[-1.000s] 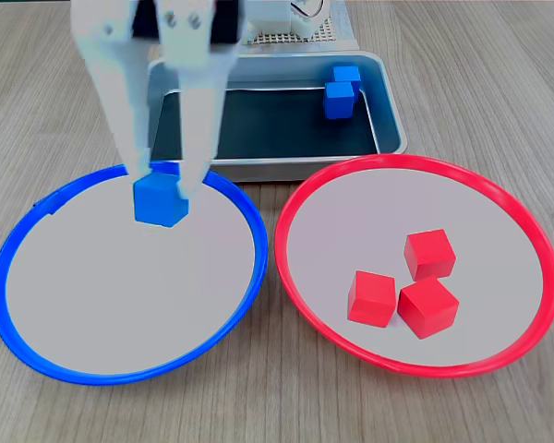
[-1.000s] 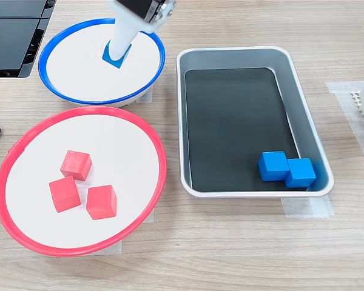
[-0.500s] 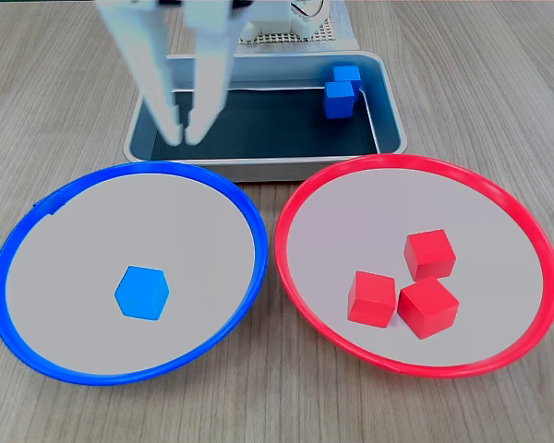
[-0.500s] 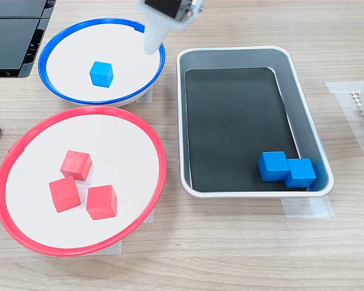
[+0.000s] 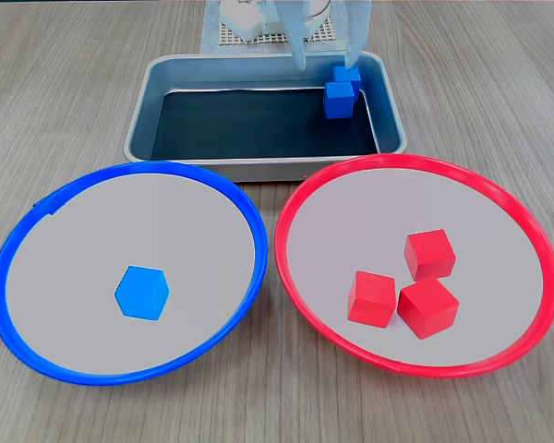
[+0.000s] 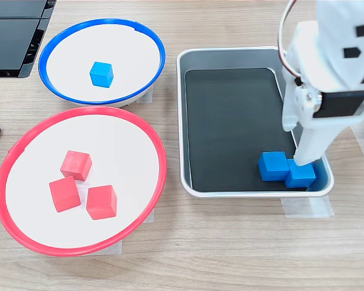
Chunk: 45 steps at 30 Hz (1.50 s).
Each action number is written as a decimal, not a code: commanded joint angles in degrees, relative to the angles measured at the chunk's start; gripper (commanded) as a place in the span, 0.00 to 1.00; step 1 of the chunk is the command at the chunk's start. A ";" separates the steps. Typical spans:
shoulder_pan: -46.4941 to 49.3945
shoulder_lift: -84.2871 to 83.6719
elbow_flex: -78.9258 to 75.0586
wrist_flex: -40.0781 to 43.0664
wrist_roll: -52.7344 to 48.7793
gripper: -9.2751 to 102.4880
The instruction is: Move six blocks tray to matching dishes
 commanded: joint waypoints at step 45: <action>29.71 -44.47 -51.06 -32.08 -10.55 0.26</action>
